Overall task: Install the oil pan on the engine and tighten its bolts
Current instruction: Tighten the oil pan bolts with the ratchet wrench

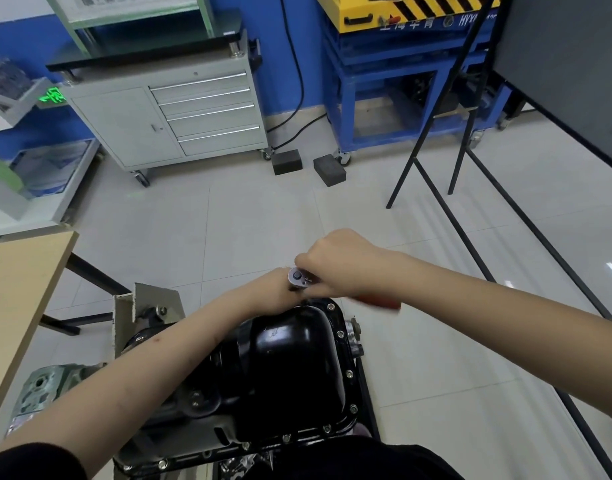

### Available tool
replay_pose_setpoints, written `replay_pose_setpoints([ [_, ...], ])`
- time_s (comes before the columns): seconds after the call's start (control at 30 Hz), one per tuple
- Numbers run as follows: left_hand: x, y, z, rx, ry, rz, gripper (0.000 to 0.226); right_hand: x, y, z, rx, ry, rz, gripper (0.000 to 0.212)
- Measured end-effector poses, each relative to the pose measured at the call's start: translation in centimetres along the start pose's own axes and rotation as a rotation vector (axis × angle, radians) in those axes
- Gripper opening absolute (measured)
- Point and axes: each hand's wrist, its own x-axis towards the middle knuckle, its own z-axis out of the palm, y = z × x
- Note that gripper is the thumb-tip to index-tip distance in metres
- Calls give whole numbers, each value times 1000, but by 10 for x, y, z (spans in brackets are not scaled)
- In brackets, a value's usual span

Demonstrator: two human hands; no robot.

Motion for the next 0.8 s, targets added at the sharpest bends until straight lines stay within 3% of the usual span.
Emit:
replay_pose_setpoints([
  [0.07,2,1,2,10,3,13,19,0,3,-1,-72,15,-111,21],
  [0.2,6,2,4,47,-18,16,16,1,8,-3,-151,72,-191,28],
  [0.27,6,1,4,21,-23,-17,22,0,6,-3,-105,45,-134,20],
  [0.4,5,-4,2,47,78,-75,38,-1,1,-2,49,-36,95,35],
  [0.47,5,-4,2,113,93,-43,36,-2,-1,-2,46,-39,126,33],
  [0.63,6,-5,2,96,14,13,26,1,4,-4,-142,45,-169,22],
  [0.73,5,-4,-1,80,-35,9,24,2,2,-6,-88,35,-70,23],
  [0.8,3,-4,-2,72,-2,-33,28,2,-1,-5,-12,-12,50,37],
])
